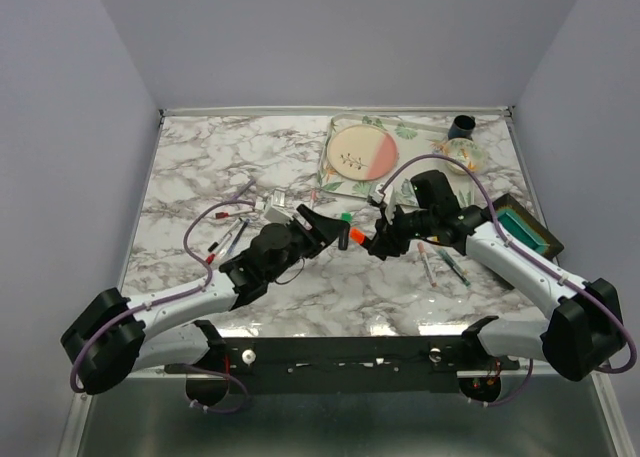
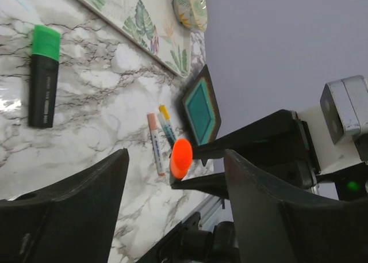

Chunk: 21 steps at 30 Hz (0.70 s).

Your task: Open the pen caps

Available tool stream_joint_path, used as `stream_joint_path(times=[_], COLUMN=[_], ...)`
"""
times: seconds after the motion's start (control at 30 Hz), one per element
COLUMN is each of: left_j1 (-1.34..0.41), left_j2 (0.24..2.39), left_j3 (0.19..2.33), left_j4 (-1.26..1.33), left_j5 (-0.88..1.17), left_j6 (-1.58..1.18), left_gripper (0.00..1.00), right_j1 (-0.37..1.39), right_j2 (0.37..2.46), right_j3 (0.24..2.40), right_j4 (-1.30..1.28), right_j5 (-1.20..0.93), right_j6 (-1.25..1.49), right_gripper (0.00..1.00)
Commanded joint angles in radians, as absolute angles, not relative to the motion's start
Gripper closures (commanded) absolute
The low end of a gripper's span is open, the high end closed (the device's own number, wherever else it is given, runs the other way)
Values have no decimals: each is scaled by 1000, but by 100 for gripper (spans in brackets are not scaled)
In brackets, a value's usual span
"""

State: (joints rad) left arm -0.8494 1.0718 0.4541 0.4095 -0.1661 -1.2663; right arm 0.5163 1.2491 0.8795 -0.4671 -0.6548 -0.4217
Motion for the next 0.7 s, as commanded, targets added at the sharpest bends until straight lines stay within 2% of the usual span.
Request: stream_joint_path(times=[0.0, 0.1, 0.17, 0.33, 0.37, 0.67], left_j1=[-920, -963, -977, -1002, -1003, -1008], left_j2=[1172, 1224, 1247, 1311, 1318, 1361], left_j3=[529, 563, 587, 641, 644, 669], left_j4=[505, 483, 474, 433, 428, 413], left_j5=[-370, -426, -452, -477, -477, -457], left_j6=[-1316, -1312, -1298, -1281, -1279, -1266], left_gripper=[29, 33, 42, 51, 56, 79], right_j1=[522, 522, 522, 523, 522, 522], right_j2=[1230, 1230, 1233, 1235, 1236, 1242], right_j3=[868, 870, 873, 870, 868, 871], right_j4=[-403, -402, -400, -390, -388, -380], right_j5=[-709, -722, -723, -709, -707, -675], right_j6=[-333, -325, -318, -308, -305, -296], right_gripper=[99, 99, 99, 99, 99, 99])
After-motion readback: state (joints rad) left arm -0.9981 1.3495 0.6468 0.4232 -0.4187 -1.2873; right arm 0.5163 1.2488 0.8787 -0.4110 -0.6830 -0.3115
